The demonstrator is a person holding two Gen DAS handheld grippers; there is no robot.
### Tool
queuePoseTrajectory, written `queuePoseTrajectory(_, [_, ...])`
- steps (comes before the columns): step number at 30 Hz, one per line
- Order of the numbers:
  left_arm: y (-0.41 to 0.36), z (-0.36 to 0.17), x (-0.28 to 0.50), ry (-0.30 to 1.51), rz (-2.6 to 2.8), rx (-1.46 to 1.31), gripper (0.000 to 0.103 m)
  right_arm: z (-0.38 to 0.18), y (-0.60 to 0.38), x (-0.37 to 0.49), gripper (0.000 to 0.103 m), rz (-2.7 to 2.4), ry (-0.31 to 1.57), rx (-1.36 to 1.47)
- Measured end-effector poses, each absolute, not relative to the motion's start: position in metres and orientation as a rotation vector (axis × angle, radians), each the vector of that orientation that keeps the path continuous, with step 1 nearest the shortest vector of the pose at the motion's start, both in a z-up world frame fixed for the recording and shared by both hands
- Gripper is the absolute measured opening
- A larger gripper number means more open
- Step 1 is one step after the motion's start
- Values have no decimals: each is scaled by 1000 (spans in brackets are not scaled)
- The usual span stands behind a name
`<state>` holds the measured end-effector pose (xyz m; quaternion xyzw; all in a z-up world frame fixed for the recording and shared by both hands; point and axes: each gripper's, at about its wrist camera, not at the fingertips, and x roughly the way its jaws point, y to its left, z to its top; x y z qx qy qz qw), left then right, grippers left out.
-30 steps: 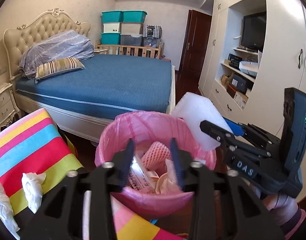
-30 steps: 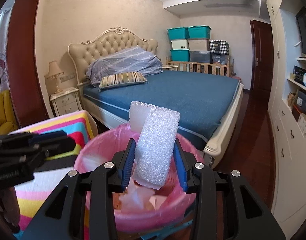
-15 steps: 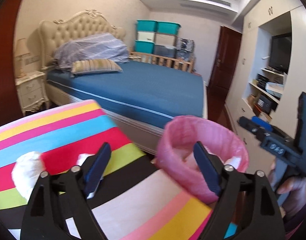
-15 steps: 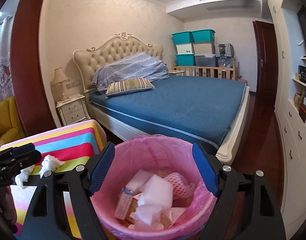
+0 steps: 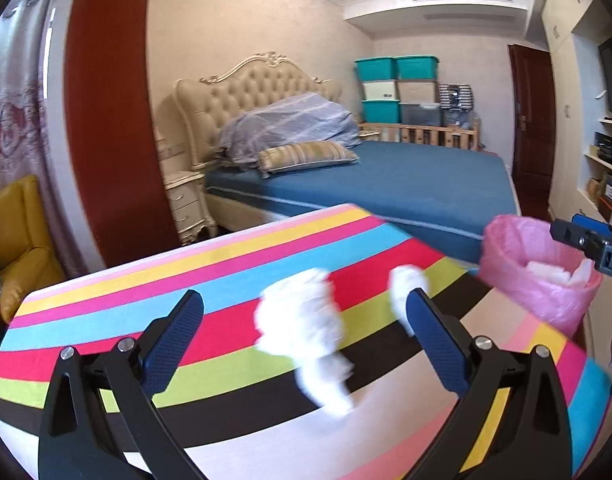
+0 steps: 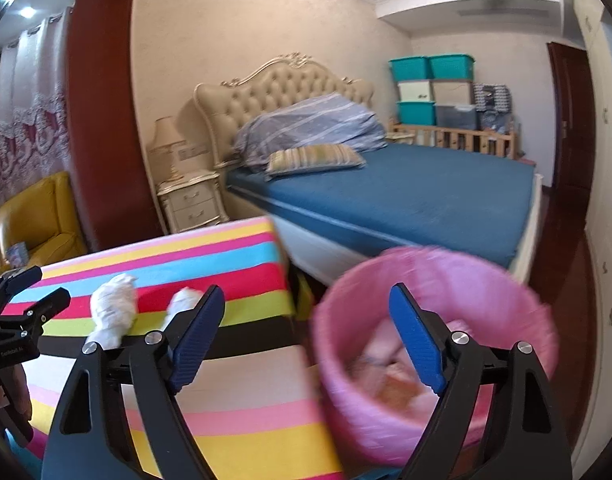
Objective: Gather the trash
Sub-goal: 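Move both tools back over the table and grasp a white tissue bundle with the right tool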
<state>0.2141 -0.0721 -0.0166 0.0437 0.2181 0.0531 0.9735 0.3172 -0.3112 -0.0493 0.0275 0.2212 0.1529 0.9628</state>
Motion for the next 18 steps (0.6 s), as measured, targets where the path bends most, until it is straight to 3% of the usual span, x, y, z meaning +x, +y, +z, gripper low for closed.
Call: queuePoseTrajectory(18, [-16, -39, 195, 505, 180, 13, 98, -81, -178, 358, 80, 326, 651, -95])
